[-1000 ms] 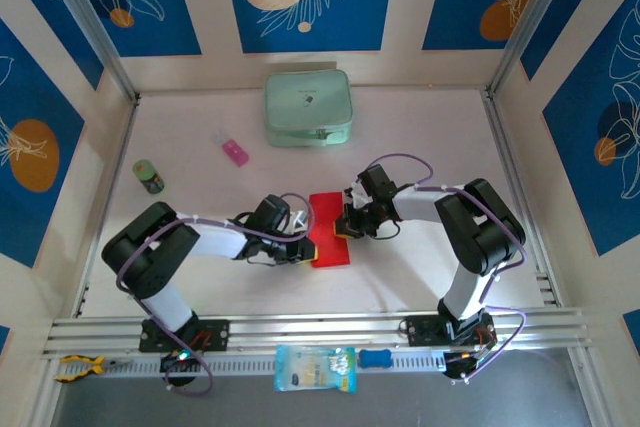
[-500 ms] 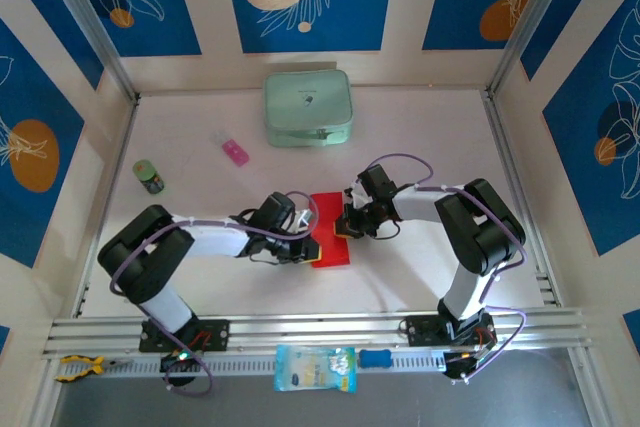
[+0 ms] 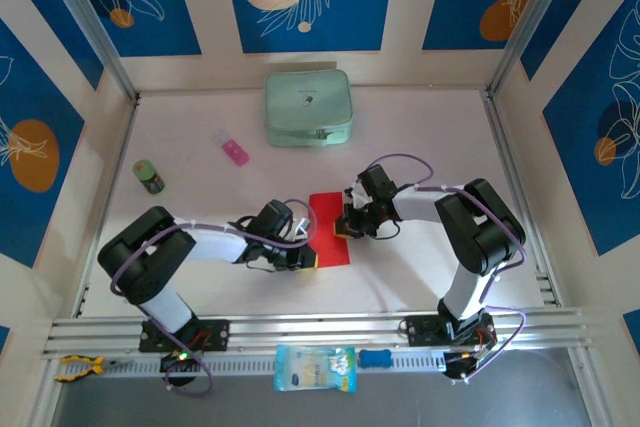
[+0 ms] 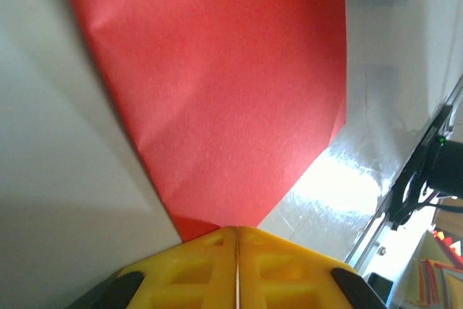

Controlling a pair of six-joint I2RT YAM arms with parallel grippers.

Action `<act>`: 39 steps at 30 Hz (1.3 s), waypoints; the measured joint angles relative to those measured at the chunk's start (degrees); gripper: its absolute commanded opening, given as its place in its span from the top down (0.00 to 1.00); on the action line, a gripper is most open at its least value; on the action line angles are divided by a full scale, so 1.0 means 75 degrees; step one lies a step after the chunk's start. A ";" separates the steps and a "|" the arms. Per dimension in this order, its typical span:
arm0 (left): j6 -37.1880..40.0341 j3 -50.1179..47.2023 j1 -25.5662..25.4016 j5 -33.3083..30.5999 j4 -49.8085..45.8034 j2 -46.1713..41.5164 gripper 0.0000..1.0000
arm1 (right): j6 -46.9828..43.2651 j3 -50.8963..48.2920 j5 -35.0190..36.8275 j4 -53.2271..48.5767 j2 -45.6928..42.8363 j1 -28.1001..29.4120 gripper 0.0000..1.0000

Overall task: Fold a paper plane with a square sheet of paper (pick it up from the middle)
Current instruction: First fold the square sheet of paper in half at the center of the table.

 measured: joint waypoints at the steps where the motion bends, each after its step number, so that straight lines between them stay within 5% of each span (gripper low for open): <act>1: 0.0073 0.0006 -0.0035 -0.0052 -0.0143 -0.0047 0.90 | 0.0000 0.0000 0.0000 0.0000 0.0000 0.0000 1.00; 17: 0.0746 0.1253 -0.0152 -0.1116 -0.2477 -0.1393 0.89 | 0.0000 0.0000 0.0000 0.0000 0.0000 0.0015 1.00; 26: 0.0749 0.2159 0.0801 -0.0933 -0.1976 0.0131 0.89 | 0.0000 0.0000 -0.0003 0.0003 0.0000 0.0015 1.00; 39: 0.1224 0.2903 0.1110 -0.0758 -0.1728 0.1591 0.89 | 0.0000 0.0000 -0.0003 0.0000 0.0000 0.0015 1.00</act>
